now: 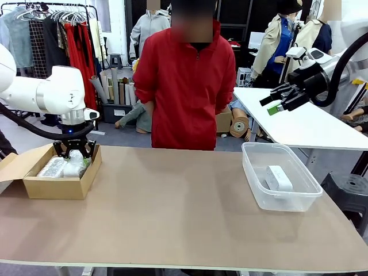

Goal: Separate and place wrapped and unwrapped clocks.
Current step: If the picked Digital clock is wrapped, place it in the Package Box ; if not, place it in the Organizing box.

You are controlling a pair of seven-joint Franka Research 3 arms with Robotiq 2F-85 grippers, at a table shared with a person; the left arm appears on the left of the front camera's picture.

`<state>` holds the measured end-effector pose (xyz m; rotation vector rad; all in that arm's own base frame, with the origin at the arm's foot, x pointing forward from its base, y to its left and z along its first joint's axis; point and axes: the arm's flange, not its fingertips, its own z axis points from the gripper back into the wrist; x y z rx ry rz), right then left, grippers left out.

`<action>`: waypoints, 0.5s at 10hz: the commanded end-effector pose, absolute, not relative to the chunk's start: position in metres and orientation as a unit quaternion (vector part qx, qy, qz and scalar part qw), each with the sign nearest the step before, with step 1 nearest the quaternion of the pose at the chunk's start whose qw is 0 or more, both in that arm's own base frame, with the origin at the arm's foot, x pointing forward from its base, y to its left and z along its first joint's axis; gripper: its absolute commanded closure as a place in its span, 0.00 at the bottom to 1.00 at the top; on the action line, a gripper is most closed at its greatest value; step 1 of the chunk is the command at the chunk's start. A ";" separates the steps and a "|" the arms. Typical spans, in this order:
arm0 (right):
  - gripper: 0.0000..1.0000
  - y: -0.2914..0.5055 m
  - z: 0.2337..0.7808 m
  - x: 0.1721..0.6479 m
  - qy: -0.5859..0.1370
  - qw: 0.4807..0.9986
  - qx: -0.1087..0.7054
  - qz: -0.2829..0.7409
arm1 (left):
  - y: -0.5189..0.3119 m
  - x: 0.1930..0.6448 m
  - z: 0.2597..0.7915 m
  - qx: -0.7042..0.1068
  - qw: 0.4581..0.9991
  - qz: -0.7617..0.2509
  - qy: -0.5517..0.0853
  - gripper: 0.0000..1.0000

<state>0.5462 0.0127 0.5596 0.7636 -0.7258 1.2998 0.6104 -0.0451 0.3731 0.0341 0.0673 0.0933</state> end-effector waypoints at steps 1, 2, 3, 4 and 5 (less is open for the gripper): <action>0.00 0.013 0.564 0.548 -0.323 0.671 0.338 0.575 | -0.040 0.609 0.375 0.001 0.998 0.047 0.030 0.36; 0.00 0.013 0.564 0.548 -0.323 0.671 0.338 0.575 | -0.041 0.609 0.375 0.001 0.998 0.049 0.030 0.17; 0.00 0.013 0.564 0.548 -0.323 0.671 0.338 0.575 | -0.041 0.608 0.374 0.002 0.998 0.050 0.032 0.00; 0.00 0.013 0.564 0.548 -0.323 0.671 0.338 0.575 | -0.041 0.609 0.374 0.003 0.998 0.048 0.032 0.00; 0.00 0.013 0.564 0.548 -0.323 0.671 0.338 0.575 | -0.040 0.609 0.375 0.003 0.998 0.051 0.031 0.00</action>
